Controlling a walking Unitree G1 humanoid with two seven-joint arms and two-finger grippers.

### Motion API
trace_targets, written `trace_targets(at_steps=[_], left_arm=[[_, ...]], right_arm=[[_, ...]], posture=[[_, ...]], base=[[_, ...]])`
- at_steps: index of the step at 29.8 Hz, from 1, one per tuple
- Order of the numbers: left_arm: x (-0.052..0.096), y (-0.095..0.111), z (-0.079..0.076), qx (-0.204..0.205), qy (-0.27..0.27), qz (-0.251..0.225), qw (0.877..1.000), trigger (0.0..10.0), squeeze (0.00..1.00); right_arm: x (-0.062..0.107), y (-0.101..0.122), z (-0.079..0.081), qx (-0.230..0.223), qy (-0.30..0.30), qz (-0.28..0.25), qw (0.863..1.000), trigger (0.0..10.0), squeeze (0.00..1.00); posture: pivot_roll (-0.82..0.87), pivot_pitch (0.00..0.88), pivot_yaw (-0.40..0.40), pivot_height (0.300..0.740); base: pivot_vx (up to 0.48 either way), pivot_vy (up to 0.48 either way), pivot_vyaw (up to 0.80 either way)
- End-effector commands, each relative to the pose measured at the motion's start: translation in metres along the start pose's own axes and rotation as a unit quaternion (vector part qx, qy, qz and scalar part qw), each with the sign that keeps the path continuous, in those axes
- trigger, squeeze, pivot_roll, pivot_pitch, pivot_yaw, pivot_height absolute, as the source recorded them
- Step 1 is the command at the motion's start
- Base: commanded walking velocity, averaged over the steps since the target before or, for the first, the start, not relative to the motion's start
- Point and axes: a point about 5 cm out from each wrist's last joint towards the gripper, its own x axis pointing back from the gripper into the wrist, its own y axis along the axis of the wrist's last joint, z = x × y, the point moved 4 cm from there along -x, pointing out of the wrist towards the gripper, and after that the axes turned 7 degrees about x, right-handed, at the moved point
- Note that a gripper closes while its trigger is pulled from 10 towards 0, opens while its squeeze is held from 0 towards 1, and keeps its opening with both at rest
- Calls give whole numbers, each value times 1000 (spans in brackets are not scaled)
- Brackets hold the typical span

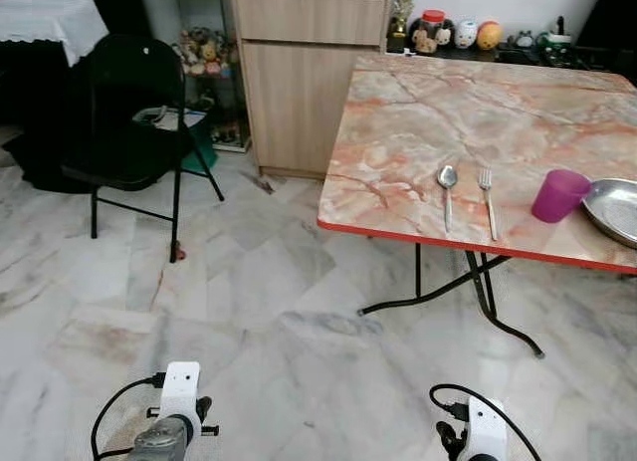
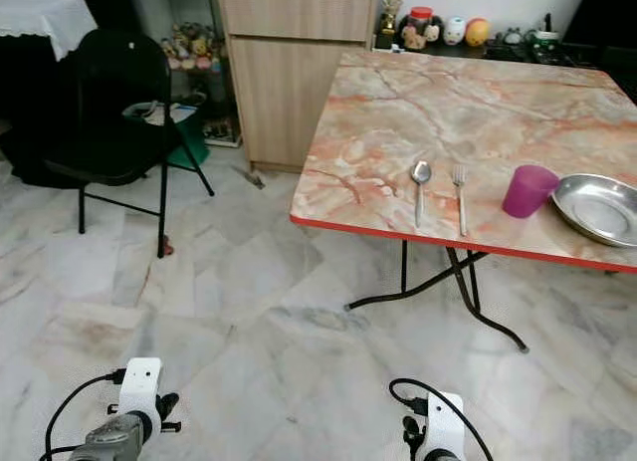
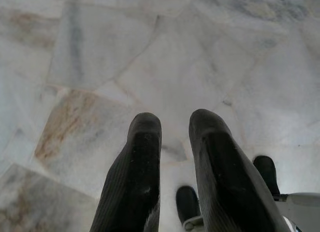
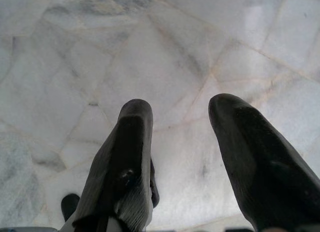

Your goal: Setting the table

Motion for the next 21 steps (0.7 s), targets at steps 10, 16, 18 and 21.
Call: trace_targets(at_steps=[10, 16, 18, 21], left_arm=[[0, -2, 3, -8, 5, 9, 1000, 10000, 0], [0, -4, 1, -17, 4, 14, 1000, 10000, 0], [0, -3, 1, -22, 3, 14, 1000, 10000, 0], [0, -3, 1, -21, 3, 14, 1000, 10000, 0]], right_arm=[[1, -4, 6, -8, 4, 4, 1000, 10000, 0], [0, 0, 6, -12, 2, -4, 1000, 10000, 0], [-1, 1, 6, -11, 2, -5, 1000, 10000, 0], [-1, 2, 7, -11, 2, -5, 1000, 10000, 0]], posture=[[18, 0, 1, 740], [16, 0, 4, 740], [16, 0, 3, 740], [17, 0, 3, 740]], base=[[0, 0, -695], [0, 0, -102], [0, -154, 0], [0, -321, 0]])
